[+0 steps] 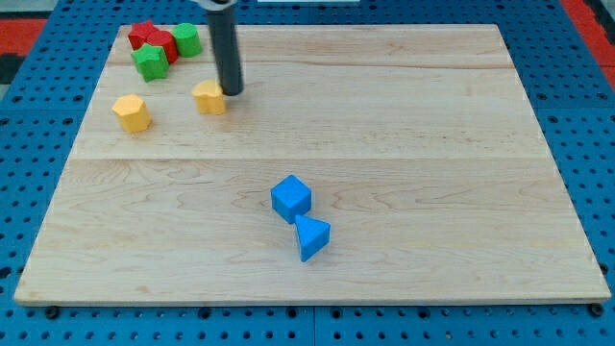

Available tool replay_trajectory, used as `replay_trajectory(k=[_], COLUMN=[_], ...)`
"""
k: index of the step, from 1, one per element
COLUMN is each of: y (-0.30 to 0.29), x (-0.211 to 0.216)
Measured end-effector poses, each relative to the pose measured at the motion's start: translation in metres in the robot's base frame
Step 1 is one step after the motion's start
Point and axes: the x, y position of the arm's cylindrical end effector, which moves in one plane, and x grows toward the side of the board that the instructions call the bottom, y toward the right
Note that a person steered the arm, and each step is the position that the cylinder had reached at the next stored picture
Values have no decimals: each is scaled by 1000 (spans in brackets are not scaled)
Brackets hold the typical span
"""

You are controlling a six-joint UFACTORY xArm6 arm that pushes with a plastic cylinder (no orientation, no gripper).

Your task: Push the yellow heart horizontal to the blue triangle

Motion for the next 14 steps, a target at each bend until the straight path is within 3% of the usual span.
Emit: replay_trajectory(k=[1,2,3,4,5,6,8,10,11,13,14], y=[-45,-63,-62,-58,-13,-2,-59,-11,-9,-37,-9], x=[10,55,50,-3,2,46,37,69,97,111,113])
